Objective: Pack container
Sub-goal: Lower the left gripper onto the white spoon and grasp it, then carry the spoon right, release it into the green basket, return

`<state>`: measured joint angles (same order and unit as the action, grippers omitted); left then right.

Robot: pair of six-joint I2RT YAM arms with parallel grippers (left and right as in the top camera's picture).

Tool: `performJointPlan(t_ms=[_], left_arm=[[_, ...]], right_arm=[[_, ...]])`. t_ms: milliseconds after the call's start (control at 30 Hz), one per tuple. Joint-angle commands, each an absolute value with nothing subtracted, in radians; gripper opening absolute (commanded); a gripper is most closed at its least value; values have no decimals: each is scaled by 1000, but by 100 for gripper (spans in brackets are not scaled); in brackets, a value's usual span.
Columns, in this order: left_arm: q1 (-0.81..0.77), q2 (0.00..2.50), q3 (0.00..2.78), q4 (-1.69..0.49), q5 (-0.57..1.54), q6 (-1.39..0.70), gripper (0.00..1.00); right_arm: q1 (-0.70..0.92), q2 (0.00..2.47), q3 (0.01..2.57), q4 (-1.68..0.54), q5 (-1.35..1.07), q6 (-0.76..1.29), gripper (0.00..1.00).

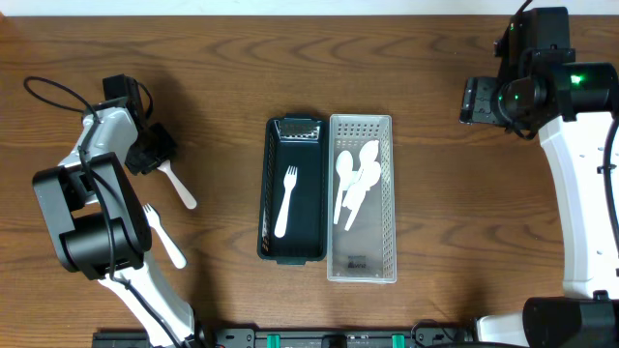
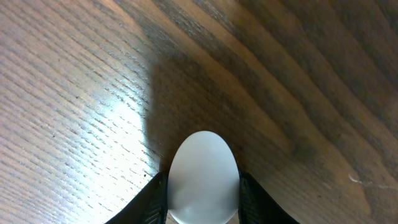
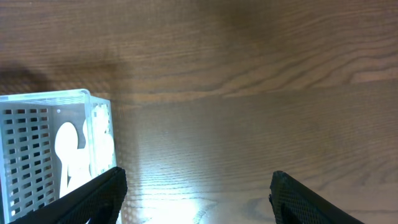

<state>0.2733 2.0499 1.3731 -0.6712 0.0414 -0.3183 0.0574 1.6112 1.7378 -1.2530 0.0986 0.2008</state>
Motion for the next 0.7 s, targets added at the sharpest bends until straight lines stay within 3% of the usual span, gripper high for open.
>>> performJointPlan(t_ms=[0, 100, 200, 300, 500, 667], left_arm=[[275, 2060, 1379, -676, 45, -327, 31], [267, 2003, 1386, -690, 46, -318, 31], [235, 1903, 1401, -718, 46, -309, 21], [170, 1774, 1410, -755, 58, -309, 20], [-67, 1548, 1410, -765, 78, -309, 20], [-270, 1528, 1406, -781, 78, -309, 20]], right_arm=[[52, 1611, 1733, -1253, 101, 193, 77], [52, 1611, 1733, -1253, 101, 193, 78], [52, 1611, 1733, -1249, 101, 193, 77], [52, 1611, 1733, -1248, 101, 193, 78], [52, 1611, 1733, -1238, 101, 193, 78], [52, 1611, 1733, -1231, 101, 192, 78]])
